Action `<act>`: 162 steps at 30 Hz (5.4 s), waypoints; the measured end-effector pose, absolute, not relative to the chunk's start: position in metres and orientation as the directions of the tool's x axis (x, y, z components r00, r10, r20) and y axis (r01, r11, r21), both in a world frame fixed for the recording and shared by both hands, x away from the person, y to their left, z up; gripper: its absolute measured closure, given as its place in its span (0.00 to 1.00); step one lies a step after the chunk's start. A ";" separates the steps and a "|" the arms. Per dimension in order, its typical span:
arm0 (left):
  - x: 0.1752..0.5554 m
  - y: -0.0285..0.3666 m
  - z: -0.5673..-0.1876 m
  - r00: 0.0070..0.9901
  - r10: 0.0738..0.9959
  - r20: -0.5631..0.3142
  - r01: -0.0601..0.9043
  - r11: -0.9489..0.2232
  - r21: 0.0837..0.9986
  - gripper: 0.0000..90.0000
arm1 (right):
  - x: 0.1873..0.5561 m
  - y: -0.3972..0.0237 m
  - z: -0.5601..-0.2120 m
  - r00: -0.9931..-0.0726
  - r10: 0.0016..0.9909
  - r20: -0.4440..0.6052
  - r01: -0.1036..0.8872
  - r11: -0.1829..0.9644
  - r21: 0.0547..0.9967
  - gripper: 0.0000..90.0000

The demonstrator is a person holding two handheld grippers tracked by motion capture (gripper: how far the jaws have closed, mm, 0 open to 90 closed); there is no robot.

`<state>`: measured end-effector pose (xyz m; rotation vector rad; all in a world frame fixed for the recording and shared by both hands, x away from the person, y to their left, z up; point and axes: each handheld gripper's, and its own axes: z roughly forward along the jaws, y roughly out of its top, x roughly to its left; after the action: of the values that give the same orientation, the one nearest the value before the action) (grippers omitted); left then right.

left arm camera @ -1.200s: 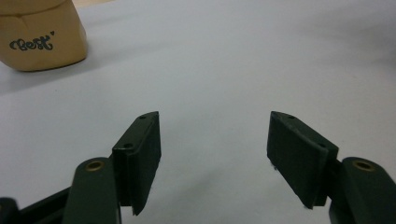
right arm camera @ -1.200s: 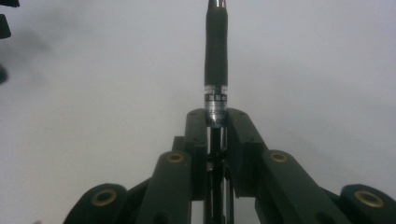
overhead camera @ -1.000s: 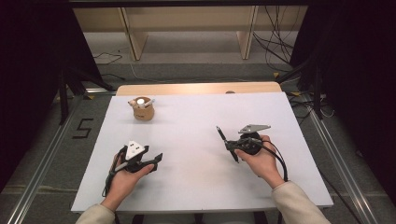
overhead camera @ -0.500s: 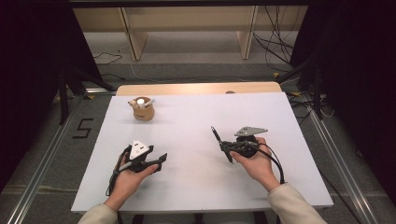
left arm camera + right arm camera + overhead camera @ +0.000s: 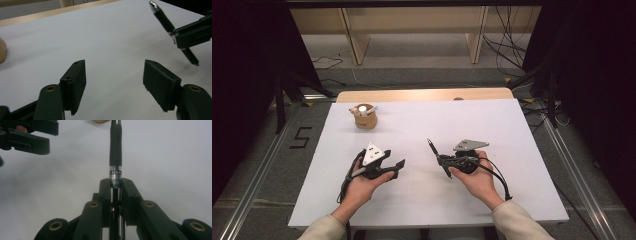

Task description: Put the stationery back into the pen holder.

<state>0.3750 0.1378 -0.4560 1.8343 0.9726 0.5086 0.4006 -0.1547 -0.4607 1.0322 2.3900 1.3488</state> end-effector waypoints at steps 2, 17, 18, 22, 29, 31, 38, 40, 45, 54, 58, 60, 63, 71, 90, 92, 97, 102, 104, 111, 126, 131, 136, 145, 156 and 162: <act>0.377 0.130 -0.453 0.607 0.792 -0.068 0.391 -0.223 0.893 0.39 | 0.400 -0.152 -0.461 -0.738 0.658 0.151 0.469 0.339 0.816 0.88; 0.395 0.076 -0.443 0.648 0.747 -0.145 0.385 -0.158 0.909 0.42 | 0.397 -0.147 -0.459 -0.747 0.648 0.150 0.446 0.321 0.835 0.88; 0.396 0.074 -0.443 0.650 0.744 -0.154 0.391 -0.153 0.908 0.42 | 0.397 -0.147 -0.459 -0.748 0.646 0.149 0.444 0.321 0.836 0.88; 0.399 0.069 -0.445 0.648 0.738 -0.187 0.405 -0.127 0.905 0.46 | 0.396 -0.146 -0.459 -0.754 0.641 0.141 0.435 0.327 0.839 0.88; 0.401 0.065 -0.447 0.640 0.731 -0.236 0.428 -0.085 0.900 0.54 | 0.395 -0.143 -0.458 -0.761 0.635 0.133 0.422 0.328 0.845 0.88; 0.401 0.064 -0.447 0.641 0.727 -0.245 0.432 -0.078 0.898 0.58 | 0.394 -0.142 -0.458 -0.763 0.633 0.132 0.418 0.326 0.848 0.88; 0.400 0.064 -0.446 0.642 0.721 -0.260 0.426 -0.053 0.903 0.71 | 0.393 -0.142 -0.454 -0.767 0.631 0.115 0.387 0.312 0.868 0.88; 0.399 0.063 -0.445 0.644 0.719 -0.260 0.418 -0.047 0.907 0.73 | 0.392 -0.141 -0.454 -0.768 0.632 0.109 0.380 0.311 0.871 0.88; 0.396 0.062 -0.442 0.653 0.711 -0.261 0.397 -0.028 0.917 0.80 | 0.392 -0.140 -0.452 -0.769 0.632 0.099 0.365 0.306 0.879 0.89; 0.394 0.062 -0.435 0.682 0.703 -0.203 0.344 -0.064 0.937 0.88 | 0.391 -0.138 -0.451 -0.774 0.629 0.069 0.326 0.304 0.895 0.84; 0.395 0.068 -0.433 0.674 0.718 -0.174 0.325 -0.077 0.943 0.88 | 0.392 -0.138 -0.452 -0.765 0.641 0.059 0.330 0.312 0.891 0.69; 0.396 0.072 -0.432 0.667 0.728 -0.160 0.316 -0.081 0.945 0.88 | 0.392 -0.139 -0.452 -0.765 0.641 0.059 0.332 0.314 0.890 0.64; 0.399 0.078 -0.430 0.650 0.745 -0.153 0.306 -0.073 0.949 0.88 | 0.392 -0.139 -0.452 -0.760 0.647 0.063 0.335 0.307 0.891 0.59; 0.405 0.102 -0.423 0.598 0.790 -0.136 0.294 -0.058 0.954 0.88 | 0.394 -0.144 -0.456 -0.747 0.662 0.054 0.357 0.331 0.873 0.47; 0.417 0.142 -0.413 0.503 0.861 -0.075 0.262 -0.069 0.963 0.88 | 0.399 -0.156 -0.462 -0.722 0.691 0.046 0.381 0.341 0.860 0.40; 0.418 0.146 -0.412 0.493 0.867 -0.078 0.260 -0.062 0.964 0.88 | 0.399 -0.157 -0.462 -0.720 0.693 0.046 0.384 0.342 0.858 0.40; 0.420 0.155 -0.409 0.474 0.878 -0.076 0.255 -0.054 0.965 0.88 | 0.400 -0.160 -0.463 -0.715 0.697 0.048 0.391 0.343 0.854 0.39; 0.422 0.162 -0.408 0.455 0.887 -0.076 0.256 -0.049 0.965 0.88 | 0.400 -0.161 -0.463 -0.713 0.700 0.047 0.392 0.343 0.854 0.39; 0.423 0.165 -0.408 0.449 0.891 -0.071 0.255 -0.052 0.966 0.88 | 0.400 -0.162 -0.463 -0.712 0.701 0.045 0.392 0.343 0.854 0.39; 0.426 0.173 -0.408 0.427 0.902 -0.063 0.255 -0.053 0.965 0.88 | 0.400 -0.164 -0.463 -0.707 0.706 0.045 0.394 0.341 0.854 0.38; 0.431 0.191 -0.404 0.379 0.924 -0.046 0.235 -0.048 0.971 0.88 | 0.401 -0.171 -0.463 -0.696 0.717 0.039 0.397 0.339 0.853 0.38; 0.432 0.195 -0.403 0.370 0.928 -0.042 0.232 -0.048 0.971 0.88 | 0.401 -0.174 -0.463 -0.691 0.722 0.039 0.401 0.337 0.851 0.37; 0.432 0.197 -0.403 0.363 0.931 -0.041 0.231 -0.047 0.972 0.88 | 0.400 -0.177 -0.462 -0.689 0.724 0.032 0.398 0.341 0.852 0.36; 0.433 0.200 -0.403 0.355 0.934 -0.038 0.229 -0.048 0.972 0.88 | 0.398 -0.184 -0.464 -0.682 0.731 0.016 0.401 0.356 0.844 0.35; 0.434 0.203 -0.403 0.344 0.938 -0.031 0.227 -0.051 0.972 0.88 | 0.394 -0.192 -0.466 -0.680 0.734 0.011 0.409 0.366 0.836 0.33; 0.436 0.205 -0.403 0.340 0.940 -0.023 0.225 -0.057 0.973 0.88 | 0.393 -0.194 -0.467 -0.680 0.733 0.013 0.414 0.369 0.832 0.32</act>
<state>0.4363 0.2046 -0.4035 1.5346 1.0980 0.8382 0.3929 -0.1938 -0.4670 1.0029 2.2754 1.2261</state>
